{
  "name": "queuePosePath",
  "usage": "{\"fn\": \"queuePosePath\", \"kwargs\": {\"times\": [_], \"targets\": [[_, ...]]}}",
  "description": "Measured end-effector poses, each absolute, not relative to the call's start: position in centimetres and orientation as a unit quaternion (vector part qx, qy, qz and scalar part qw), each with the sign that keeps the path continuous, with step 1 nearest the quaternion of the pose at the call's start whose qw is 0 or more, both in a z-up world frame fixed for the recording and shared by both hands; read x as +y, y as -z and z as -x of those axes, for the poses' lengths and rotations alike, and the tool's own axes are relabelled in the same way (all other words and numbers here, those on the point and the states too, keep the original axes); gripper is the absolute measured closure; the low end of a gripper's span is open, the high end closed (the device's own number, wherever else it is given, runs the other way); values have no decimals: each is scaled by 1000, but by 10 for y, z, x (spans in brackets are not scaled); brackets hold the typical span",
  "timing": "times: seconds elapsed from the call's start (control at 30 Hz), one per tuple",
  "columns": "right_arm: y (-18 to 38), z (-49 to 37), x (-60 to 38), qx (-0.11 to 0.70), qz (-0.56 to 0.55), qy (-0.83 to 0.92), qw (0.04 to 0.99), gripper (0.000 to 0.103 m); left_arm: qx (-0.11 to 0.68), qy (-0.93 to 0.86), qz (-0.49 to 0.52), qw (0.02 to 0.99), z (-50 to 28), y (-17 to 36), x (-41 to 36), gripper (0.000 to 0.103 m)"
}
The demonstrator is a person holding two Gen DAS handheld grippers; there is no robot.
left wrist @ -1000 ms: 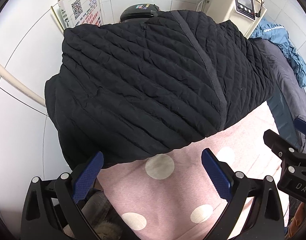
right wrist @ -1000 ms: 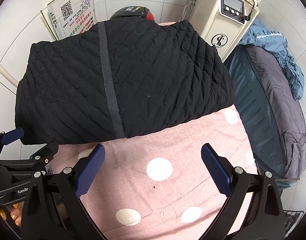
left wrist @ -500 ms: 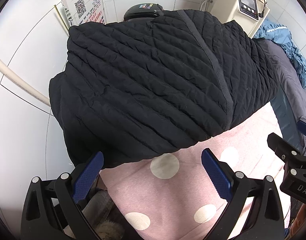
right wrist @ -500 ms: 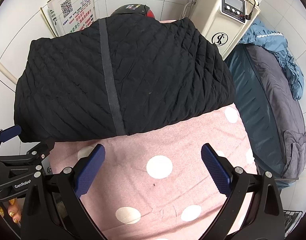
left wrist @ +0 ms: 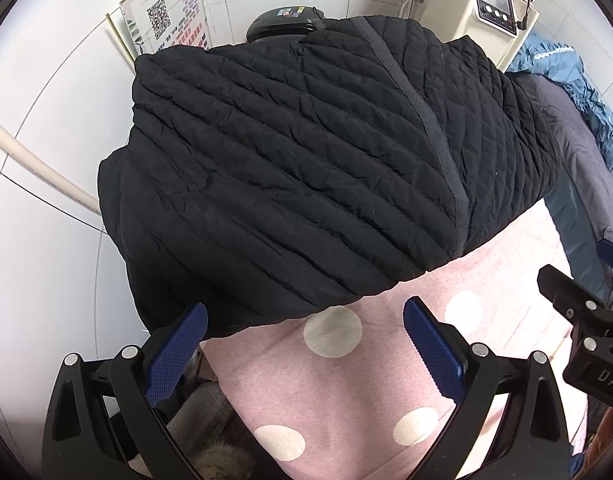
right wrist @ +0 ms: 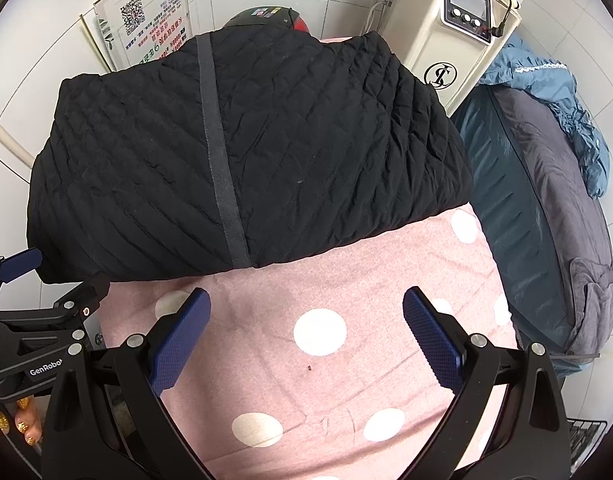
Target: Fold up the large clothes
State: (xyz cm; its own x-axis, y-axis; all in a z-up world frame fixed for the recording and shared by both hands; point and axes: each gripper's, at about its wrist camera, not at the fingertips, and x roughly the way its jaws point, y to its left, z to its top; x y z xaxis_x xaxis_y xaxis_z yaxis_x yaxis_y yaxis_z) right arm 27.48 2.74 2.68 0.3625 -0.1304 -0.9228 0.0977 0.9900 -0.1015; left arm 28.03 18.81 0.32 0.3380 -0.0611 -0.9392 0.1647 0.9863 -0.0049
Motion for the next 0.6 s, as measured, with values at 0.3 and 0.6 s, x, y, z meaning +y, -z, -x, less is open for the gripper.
{"fn": "queuePosePath", "kwargs": {"times": [0.3,0.6], "targets": [[-25,-275,27,561,15,69,825,8,570,71,-49,817,-280,-4,187,6],[-24,-275,28,561,16,69,825,8,576,70,-47,813,-282,-3,187,6]]}}
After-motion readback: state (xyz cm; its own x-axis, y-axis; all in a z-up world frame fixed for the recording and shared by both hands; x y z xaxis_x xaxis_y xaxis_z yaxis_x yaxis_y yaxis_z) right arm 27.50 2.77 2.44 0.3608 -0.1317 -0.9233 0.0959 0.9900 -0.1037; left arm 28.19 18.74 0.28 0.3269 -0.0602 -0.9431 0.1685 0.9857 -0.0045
